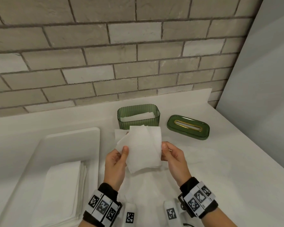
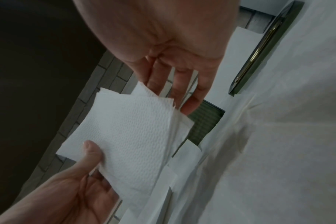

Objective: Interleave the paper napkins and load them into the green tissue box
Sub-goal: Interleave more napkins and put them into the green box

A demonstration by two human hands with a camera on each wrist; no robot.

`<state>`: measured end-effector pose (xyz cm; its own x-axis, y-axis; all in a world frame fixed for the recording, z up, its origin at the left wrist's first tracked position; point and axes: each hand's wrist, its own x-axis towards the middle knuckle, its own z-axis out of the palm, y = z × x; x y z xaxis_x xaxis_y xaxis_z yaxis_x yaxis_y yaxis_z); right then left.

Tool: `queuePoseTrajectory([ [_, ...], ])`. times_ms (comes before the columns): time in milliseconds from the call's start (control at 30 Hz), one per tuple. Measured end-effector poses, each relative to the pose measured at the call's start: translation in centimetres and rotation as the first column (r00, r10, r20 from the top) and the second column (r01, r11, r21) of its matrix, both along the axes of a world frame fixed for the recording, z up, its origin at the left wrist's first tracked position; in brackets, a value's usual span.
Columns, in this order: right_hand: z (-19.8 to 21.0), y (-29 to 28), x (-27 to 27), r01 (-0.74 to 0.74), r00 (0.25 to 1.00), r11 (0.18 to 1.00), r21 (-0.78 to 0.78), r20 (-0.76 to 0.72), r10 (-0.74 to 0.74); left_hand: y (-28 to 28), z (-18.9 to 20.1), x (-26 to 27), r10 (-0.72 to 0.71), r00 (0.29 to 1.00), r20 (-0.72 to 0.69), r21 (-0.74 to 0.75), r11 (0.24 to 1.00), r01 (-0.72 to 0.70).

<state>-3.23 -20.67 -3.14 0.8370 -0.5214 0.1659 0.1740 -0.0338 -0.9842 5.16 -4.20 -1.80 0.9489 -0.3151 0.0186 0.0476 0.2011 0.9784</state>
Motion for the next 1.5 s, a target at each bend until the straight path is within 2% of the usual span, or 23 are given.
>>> queuePoseTrajectory([
  [133,0.6,0.7,0.0,-0.029,1.0,1.0,0.005,0.013,0.029,0.0,0.5,-0.2,-0.044,0.993,0.113,-0.017,0.999,0.046],
  [200,0.8,1.0,0.0,-0.028,0.999,1.0,0.011,0.02,0.028,-0.2,0.6,-0.3,-0.019,0.99,0.143,-0.002,1.0,0.019],
  [333,0.8,1.0,0.1,-0.031,0.999,0.999,0.017,0.021,0.031,-0.3,0.8,-0.2,0.046,0.987,0.151,-0.028,0.999,-0.042],
  [500,1.3,0.3,-0.1,-0.101,0.995,0.995,-0.017,-0.01,0.1,0.0,1.2,0.0,-0.017,0.987,0.16,-0.082,0.996,0.03],
  [633,1.5,0.5,0.1,-0.117,0.993,0.992,-0.04,-0.027,0.116,-0.3,1.5,-0.2,-0.047,0.982,0.183,-0.067,0.996,0.06],
  [833,1.7,1.5,-0.1,-0.115,0.993,0.993,0.006,-0.011,0.115,-0.8,1.2,-0.2,0.088,0.981,0.171,-0.044,0.996,-0.082],
  [967,2.1,2.3,0.1,-0.178,0.984,0.982,0.058,0.039,0.176,-1.2,1.9,-0.9,0.15,0.978,0.148,-0.106,0.985,-0.135],
  [1033,2.0,2.3,0.6,-0.137,0.987,0.99,-0.016,0.078,0.138,-1.2,2.3,-1.2,0.142,0.978,0.154,-0.128,0.984,-0.123],
  [1133,0.8,1.7,1.3,-0.067,0.991,0.997,-0.037,0.112,0.071,-1.2,1.2,-0.8,0.073,0.986,0.153,-0.057,0.996,-0.065],
  [1233,-1.0,1.0,1.8,-0.11,0.994,0.992,-0.062,0.006,0.111,-1.1,-1.7,-0.8,-0.088,0.994,0.07,0.168,0.983,0.076],
  [1300,-1.4,1.0,1.8,-0.164,0.984,0.984,-0.067,-0.079,0.158,-0.9,-2.9,-1.0,-0.118,0.993,-0.002,0.283,0.952,0.114],
  [1400,0.7,0.2,3.1,-0.312,0.94,0.949,-0.043,-0.162,0.301,0.0,-2.6,-0.2,-0.057,0.998,-0.009,0.307,0.95,0.057],
  [1500,2.9,-1.8,6.2,-0.4,0.884,0.916,0.011,-0.257,0.39,1.9,-1.1,0.6,0.067,0.997,-0.026,0.244,0.968,-0.059],
])
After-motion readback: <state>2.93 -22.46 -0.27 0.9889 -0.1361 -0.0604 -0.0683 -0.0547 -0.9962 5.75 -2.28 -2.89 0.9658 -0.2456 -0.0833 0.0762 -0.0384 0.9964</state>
